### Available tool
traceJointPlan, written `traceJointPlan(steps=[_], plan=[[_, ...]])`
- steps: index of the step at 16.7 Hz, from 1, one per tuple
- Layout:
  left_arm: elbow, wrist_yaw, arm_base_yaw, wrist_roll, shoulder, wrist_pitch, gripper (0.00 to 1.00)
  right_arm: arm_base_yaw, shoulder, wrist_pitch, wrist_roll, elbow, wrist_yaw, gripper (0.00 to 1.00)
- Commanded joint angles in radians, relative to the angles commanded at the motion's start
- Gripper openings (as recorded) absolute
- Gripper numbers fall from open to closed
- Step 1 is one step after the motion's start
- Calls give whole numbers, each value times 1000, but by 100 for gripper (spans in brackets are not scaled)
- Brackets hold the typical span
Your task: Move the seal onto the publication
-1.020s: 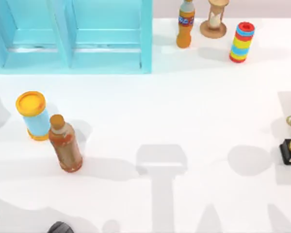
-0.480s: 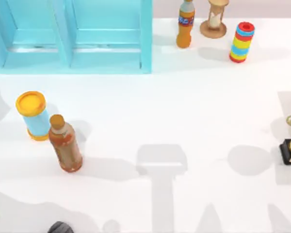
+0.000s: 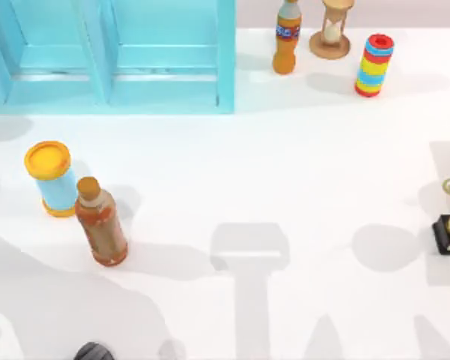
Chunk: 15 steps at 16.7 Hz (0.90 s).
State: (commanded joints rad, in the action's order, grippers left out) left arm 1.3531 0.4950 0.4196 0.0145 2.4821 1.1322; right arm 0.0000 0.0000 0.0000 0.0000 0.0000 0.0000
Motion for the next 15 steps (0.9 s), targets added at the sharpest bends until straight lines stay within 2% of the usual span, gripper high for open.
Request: traceJointPlan(steps=[5,15], plan=[[27,-9,-9,0,11,-19,100,0,0,0,0,0,0,100],[27,-9,-9,0,11,-19,25,0,0,0,0,0,0,100]])
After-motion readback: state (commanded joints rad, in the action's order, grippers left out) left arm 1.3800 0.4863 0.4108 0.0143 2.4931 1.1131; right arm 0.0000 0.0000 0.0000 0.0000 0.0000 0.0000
